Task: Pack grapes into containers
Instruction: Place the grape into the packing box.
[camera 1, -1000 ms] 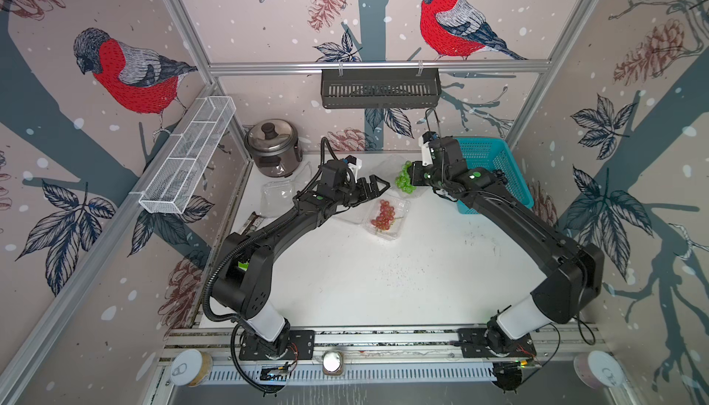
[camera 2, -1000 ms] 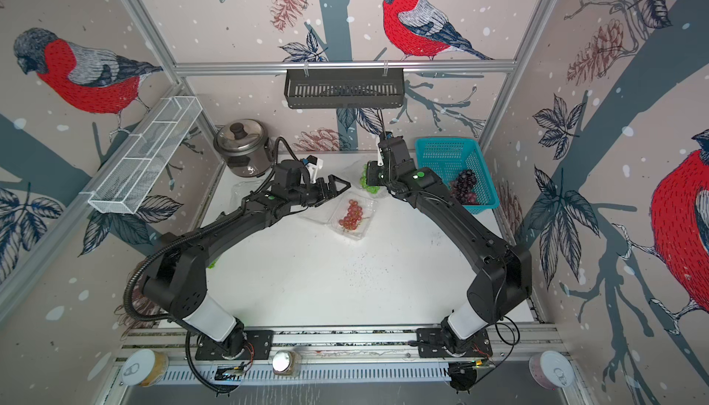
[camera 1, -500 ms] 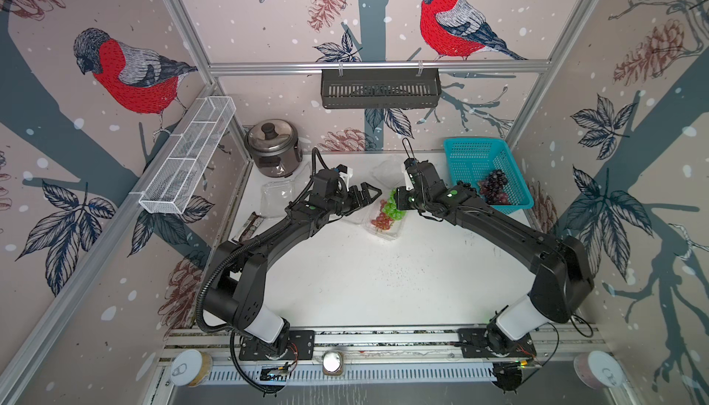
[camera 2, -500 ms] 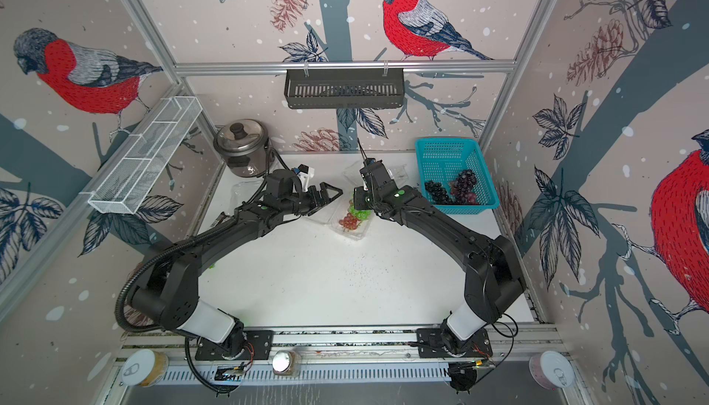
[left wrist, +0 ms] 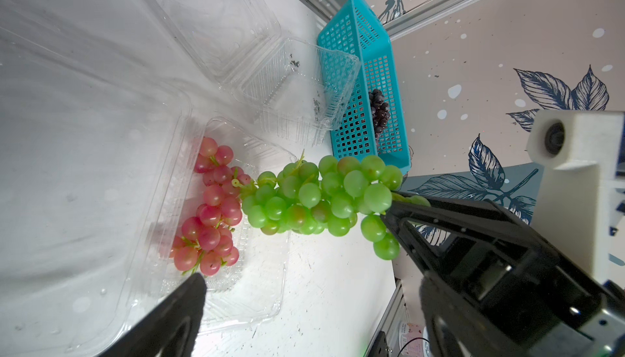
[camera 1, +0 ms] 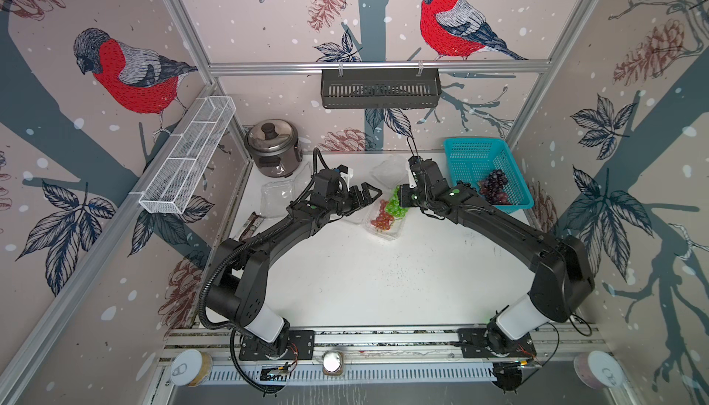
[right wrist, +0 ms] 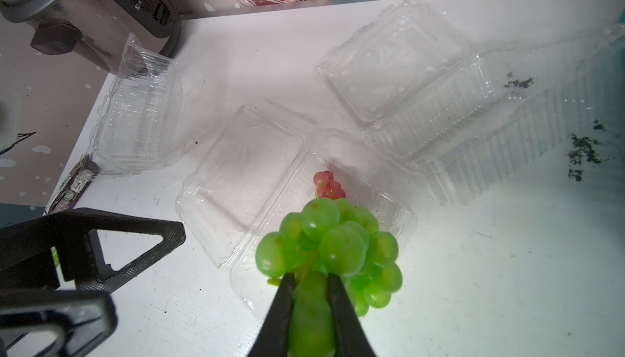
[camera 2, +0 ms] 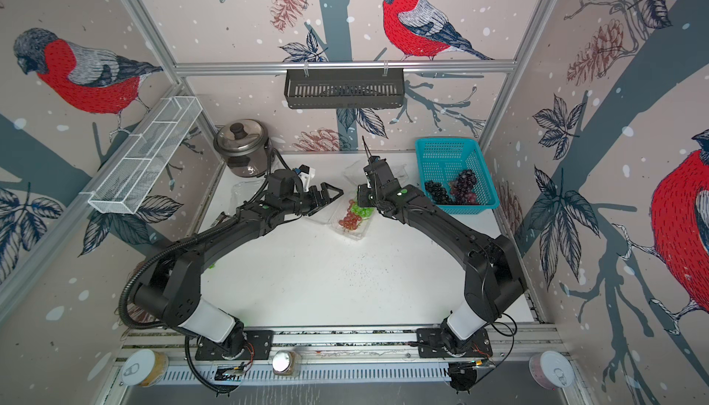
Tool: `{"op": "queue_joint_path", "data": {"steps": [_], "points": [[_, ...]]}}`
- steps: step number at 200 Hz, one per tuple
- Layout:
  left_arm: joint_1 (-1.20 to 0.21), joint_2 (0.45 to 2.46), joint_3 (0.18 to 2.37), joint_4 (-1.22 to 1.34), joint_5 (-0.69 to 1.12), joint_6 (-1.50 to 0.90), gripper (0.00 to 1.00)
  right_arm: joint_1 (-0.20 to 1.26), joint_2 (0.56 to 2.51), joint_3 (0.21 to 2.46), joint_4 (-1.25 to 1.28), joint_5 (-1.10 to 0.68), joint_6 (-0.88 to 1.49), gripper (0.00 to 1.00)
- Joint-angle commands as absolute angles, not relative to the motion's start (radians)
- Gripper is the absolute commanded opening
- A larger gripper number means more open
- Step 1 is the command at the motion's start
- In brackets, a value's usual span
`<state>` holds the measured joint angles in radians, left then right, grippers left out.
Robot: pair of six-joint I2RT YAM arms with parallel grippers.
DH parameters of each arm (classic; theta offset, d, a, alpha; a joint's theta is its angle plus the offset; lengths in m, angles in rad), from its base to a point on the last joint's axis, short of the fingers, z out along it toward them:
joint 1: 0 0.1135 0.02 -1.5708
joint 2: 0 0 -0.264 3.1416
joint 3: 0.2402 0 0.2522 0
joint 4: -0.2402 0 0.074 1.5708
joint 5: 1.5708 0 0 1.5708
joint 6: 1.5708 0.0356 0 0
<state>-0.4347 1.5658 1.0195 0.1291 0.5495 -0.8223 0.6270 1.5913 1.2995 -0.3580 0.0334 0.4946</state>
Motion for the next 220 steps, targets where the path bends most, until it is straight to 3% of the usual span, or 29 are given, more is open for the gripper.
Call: {"op": "queue_joint_path", "data": {"steps": [1,220], "points": [[-0.433,1.568,1.028,0.164,0.558,-0.821,0.97,0.619,1.598,1.308,-0.316,0.049,0.478,0.18],[-0.403,1.597,1.039,0.154,0.578,-0.814,0.97,0.729,1.706,1.126,-0.187,-0.012,0.579,0.2]]}}
